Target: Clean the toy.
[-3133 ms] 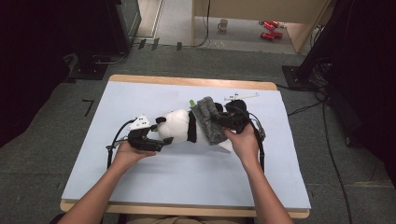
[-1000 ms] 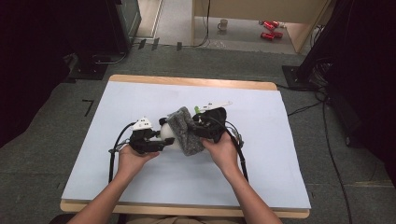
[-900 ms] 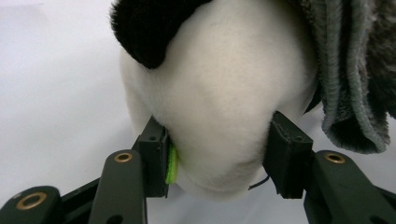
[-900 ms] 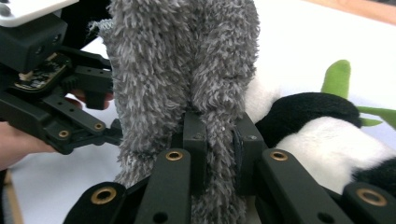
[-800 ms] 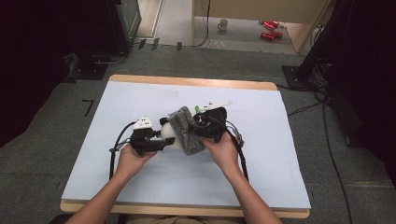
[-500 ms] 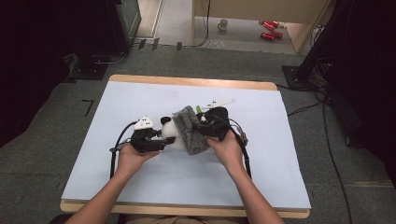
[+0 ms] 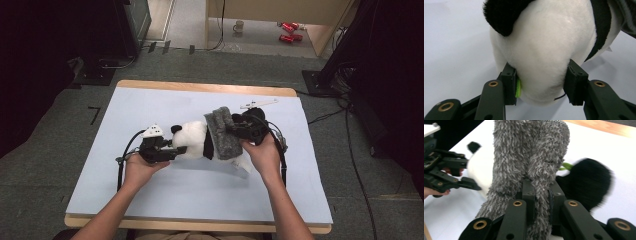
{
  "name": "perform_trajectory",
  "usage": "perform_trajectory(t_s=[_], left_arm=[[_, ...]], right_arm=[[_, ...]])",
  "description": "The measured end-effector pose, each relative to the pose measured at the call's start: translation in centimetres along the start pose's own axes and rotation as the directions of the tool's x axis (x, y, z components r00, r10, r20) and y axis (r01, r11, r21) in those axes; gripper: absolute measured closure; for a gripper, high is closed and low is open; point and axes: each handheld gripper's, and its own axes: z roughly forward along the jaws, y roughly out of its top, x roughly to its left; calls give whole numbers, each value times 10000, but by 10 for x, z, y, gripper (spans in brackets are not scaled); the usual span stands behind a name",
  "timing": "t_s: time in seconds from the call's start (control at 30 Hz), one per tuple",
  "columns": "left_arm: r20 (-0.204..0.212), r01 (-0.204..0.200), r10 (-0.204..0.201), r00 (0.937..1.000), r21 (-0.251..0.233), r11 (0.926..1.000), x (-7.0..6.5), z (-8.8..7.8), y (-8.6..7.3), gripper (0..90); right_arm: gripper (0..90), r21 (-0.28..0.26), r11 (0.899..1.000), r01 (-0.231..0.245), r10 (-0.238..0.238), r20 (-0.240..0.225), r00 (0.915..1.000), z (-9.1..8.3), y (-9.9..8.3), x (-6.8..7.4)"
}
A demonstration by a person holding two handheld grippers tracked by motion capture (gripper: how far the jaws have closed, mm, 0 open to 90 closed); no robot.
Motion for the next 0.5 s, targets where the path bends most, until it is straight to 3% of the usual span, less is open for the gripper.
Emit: perform_trajectory(t_s=[0.13, 0.23, 0.3, 0.43, 0.5], left_arm=[[28, 80, -80, 10000, 9, 10000, 1, 0, 0, 526], [99, 78, -78, 9999, -24, 10000, 2, 0, 0, 523], [88, -5, 6, 10000, -137, 9999, 1, 0, -1, 521], [163, 148, -145, 9998, -172, 9997, 2, 0, -2, 522], [160, 129, -127, 9998, -132, 9998, 3, 0, -2, 522]], right_arm=[[802, -171, 9995, -281, 283, 145, 9995, -6, -2, -12], [802, -253, 9986, -473, 485, 531, 9974, -12, -5, -22], [802, -279, 9989, -379, 397, 673, 9969, -13, -7, -25], [805, -251, 9995, -184, 212, 1167, 9929, -15, -6, -26], [807, -275, 9992, -280, 309, 1088, 9936, -21, -4, -24]])
